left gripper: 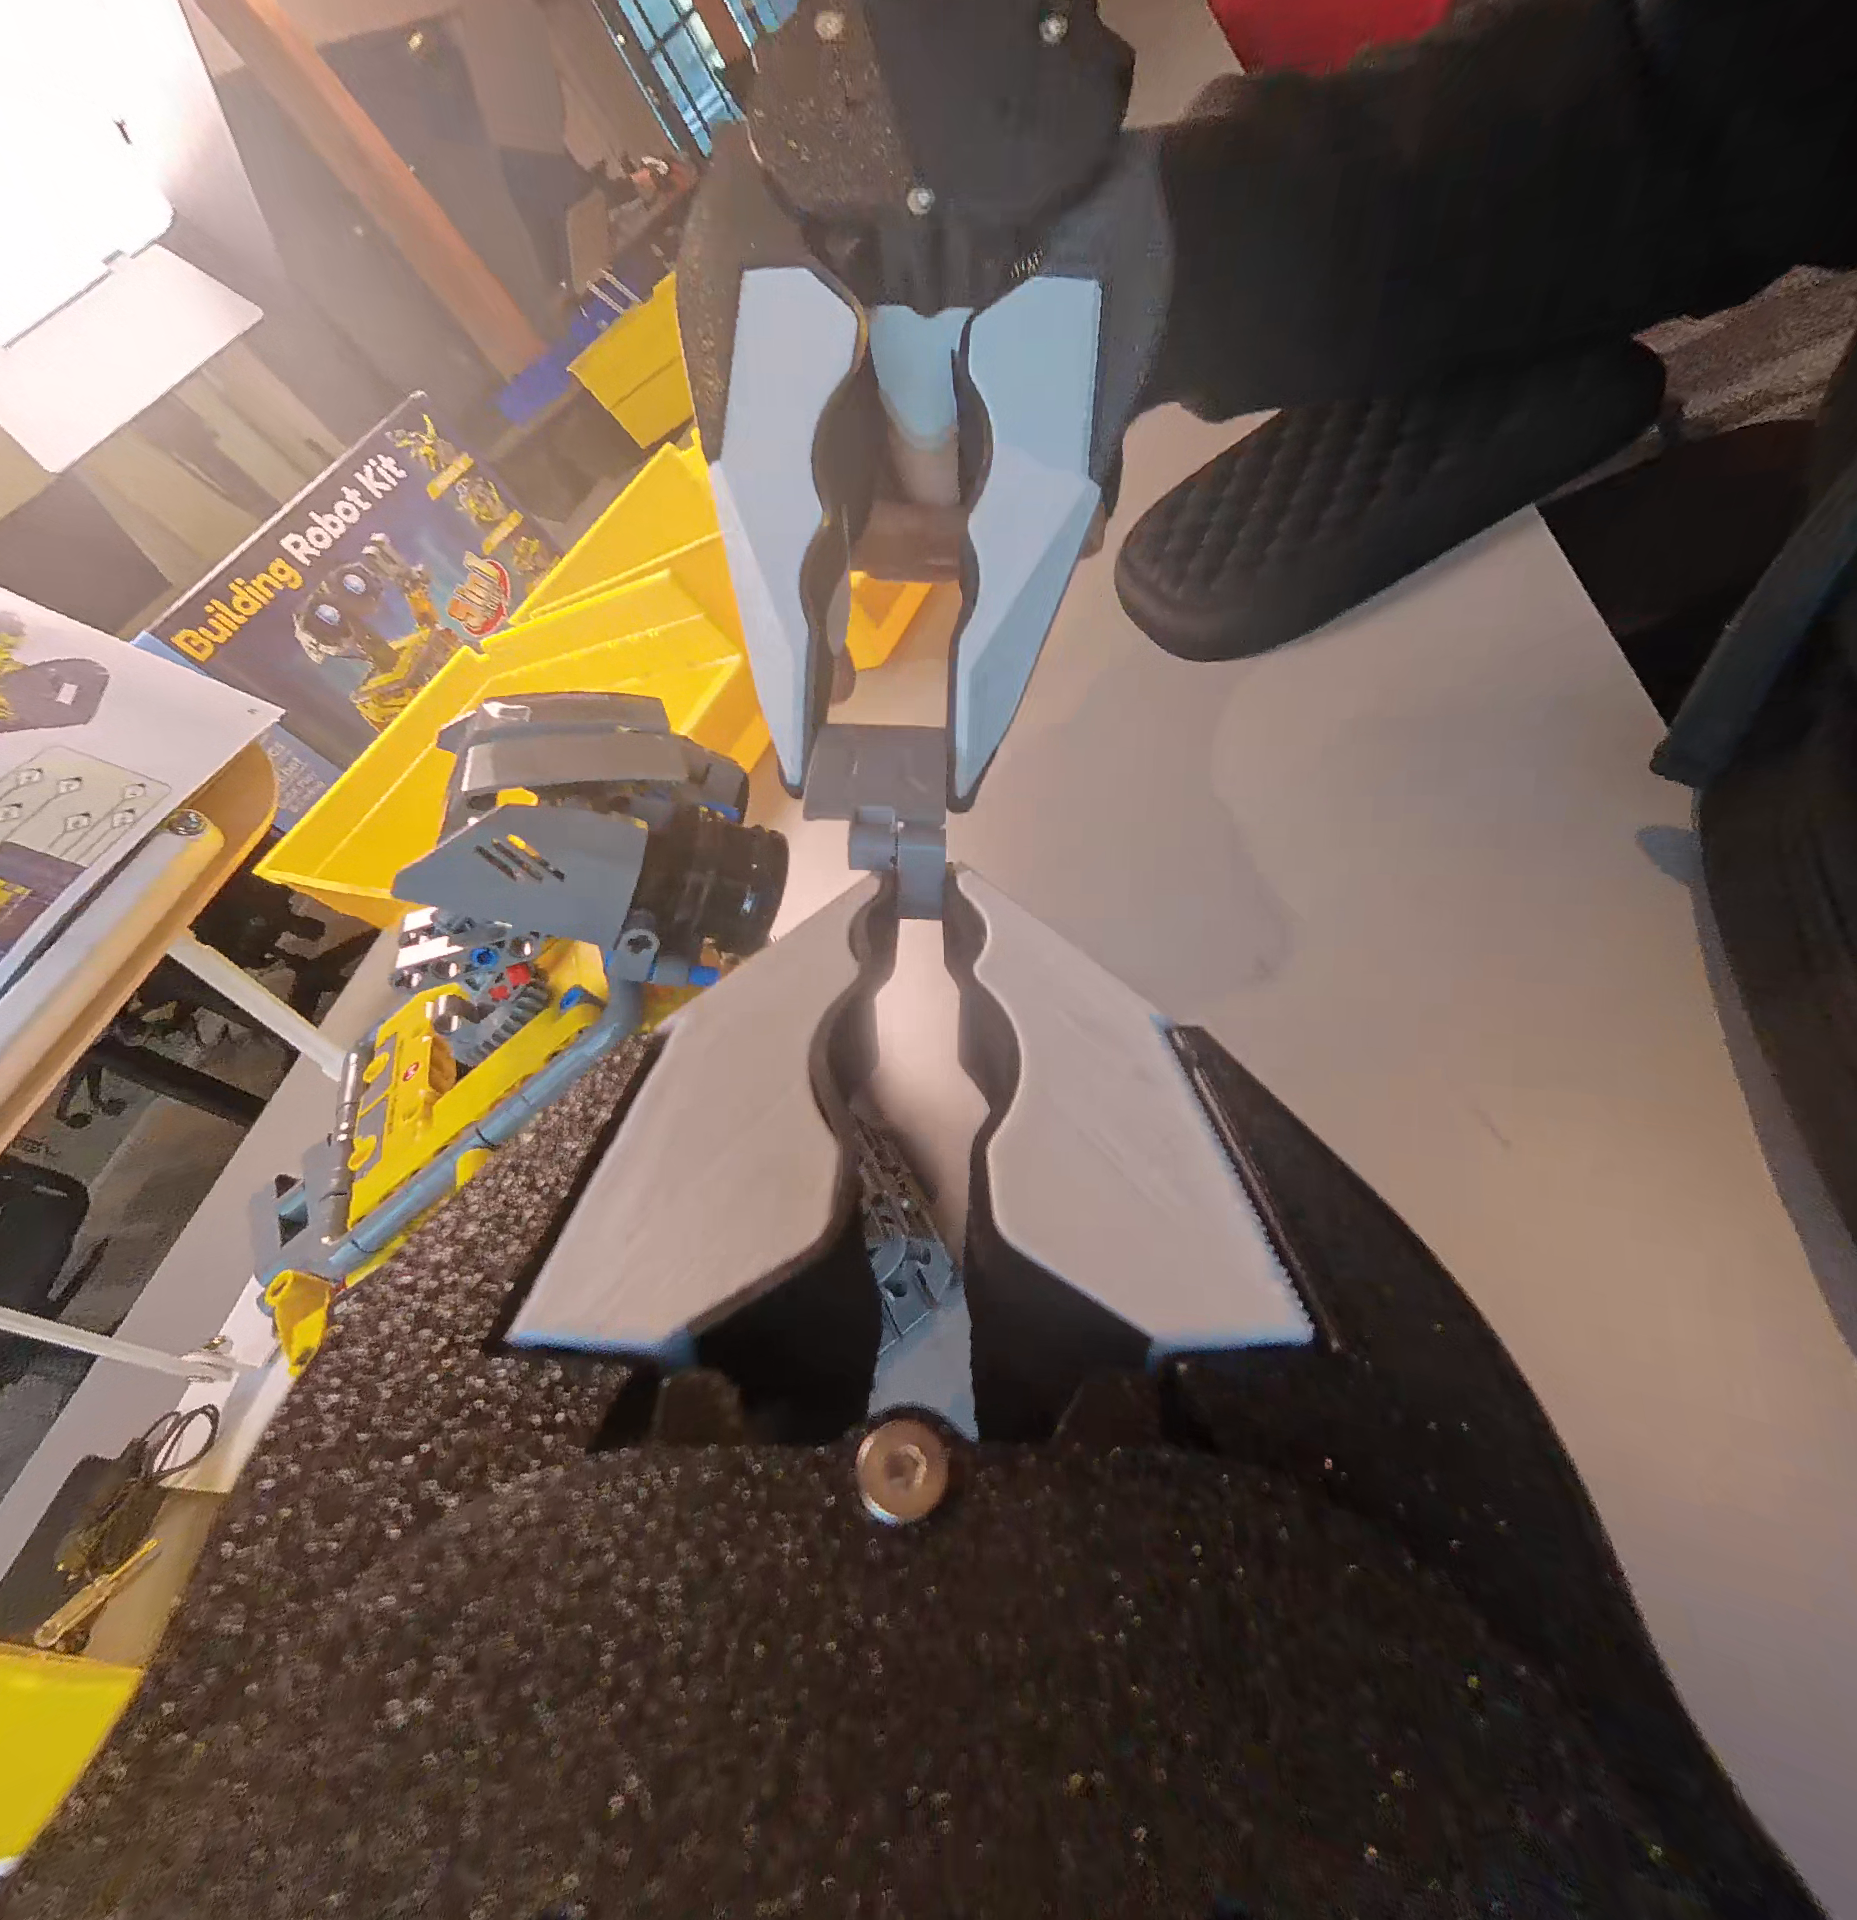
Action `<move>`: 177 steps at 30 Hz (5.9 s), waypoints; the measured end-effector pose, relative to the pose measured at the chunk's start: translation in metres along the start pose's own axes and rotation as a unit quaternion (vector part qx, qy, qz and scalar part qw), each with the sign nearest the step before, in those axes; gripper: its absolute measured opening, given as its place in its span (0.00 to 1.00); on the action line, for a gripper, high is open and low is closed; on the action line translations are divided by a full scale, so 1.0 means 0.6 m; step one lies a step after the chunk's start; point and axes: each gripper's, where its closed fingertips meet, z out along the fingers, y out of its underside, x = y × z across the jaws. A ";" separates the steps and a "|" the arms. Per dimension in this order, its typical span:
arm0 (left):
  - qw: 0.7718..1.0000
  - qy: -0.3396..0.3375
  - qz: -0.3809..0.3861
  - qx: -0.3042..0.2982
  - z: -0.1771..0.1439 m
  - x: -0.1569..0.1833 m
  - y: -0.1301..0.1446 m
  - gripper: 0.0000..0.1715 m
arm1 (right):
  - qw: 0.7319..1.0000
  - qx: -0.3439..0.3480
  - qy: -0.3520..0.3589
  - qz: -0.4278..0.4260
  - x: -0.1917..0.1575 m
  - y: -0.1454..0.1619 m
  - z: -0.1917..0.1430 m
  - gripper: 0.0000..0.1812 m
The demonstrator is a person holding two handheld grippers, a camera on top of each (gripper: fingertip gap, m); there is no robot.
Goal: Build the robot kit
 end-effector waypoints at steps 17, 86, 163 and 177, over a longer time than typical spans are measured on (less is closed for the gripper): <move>0.999 -0.032 0.012 -0.021 0.019 -0.011 0.030 0.05 | 0.991 -0.010 0.079 -0.111 0.023 0.026 -0.006 0.13; 0.981 0.000 -0.194 -0.027 -0.017 -0.170 0.023 0.49 | 0.948 -0.196 -0.248 0.037 0.176 0.025 0.051 0.45; 0.982 0.052 -0.179 -0.012 0.021 -0.197 0.047 0.39 | 0.975 -0.210 -0.030 0.067 0.147 0.124 -0.099 0.01; 0.971 -0.041 -0.212 -0.100 -0.051 -0.191 0.123 0.39 | 0.948 -0.235 0.132 0.169 0.151 0.284 -0.113 0.17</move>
